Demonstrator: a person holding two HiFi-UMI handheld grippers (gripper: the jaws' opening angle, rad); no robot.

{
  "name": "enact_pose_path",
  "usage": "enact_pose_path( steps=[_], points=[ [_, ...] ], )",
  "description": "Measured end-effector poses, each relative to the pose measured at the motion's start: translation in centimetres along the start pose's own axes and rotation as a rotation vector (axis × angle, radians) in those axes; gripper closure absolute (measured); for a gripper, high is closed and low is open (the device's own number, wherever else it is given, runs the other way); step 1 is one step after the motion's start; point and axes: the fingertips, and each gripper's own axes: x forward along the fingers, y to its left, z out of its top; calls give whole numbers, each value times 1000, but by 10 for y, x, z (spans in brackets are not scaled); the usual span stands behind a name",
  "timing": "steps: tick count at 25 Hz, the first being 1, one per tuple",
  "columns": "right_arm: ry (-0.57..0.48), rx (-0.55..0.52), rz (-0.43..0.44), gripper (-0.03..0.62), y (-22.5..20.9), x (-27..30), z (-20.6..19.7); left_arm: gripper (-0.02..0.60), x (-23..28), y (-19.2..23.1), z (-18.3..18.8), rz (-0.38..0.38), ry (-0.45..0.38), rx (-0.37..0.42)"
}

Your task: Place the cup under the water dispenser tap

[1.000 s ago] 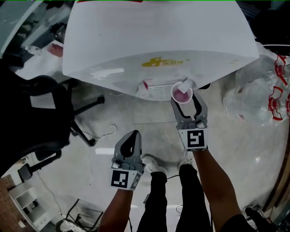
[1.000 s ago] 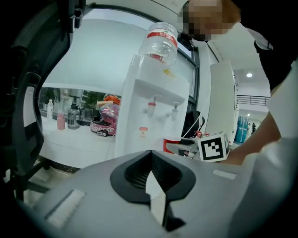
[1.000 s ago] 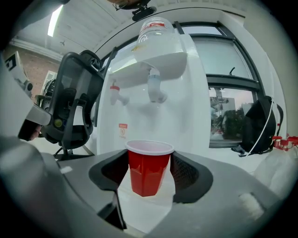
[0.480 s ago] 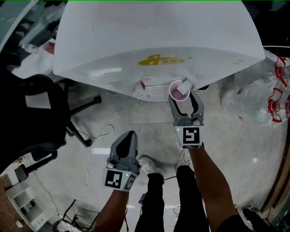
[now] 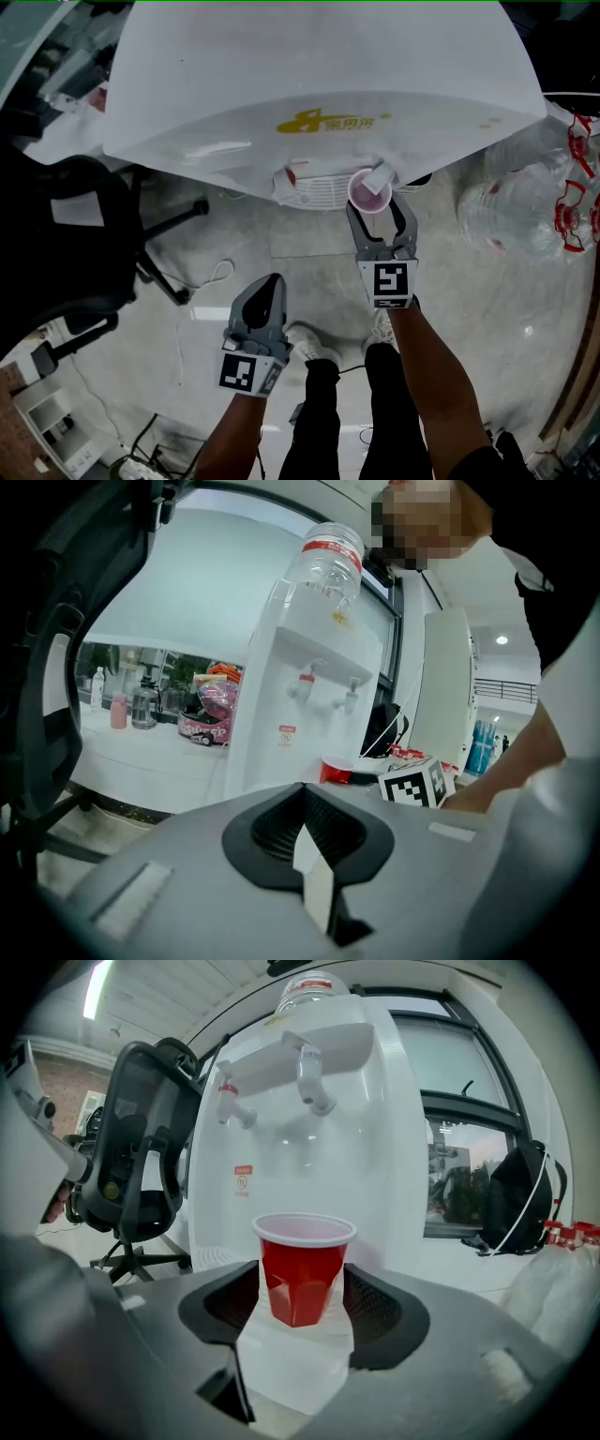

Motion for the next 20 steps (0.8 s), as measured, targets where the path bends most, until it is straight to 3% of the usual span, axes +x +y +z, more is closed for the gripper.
enact_pose_path(
  steps=[3,7,12,15,20],
  points=[
    [21,3,7,330,2,2,-5,566,0,0,-1,0,3,3],
    [36,25,14,283,3,-5,-7,566,0,-3,2,-9,8,11],
    [44,59,19,284,1,-39,6,566,4,-13,19,-22,36,42],
    [6,50,37,298,7,-68,34,566,2,-21,30,-26,108,53],
    [-71,-15,53,340,21,-116,100,566,-2,-41,72,-45,84,65]
  ],
)
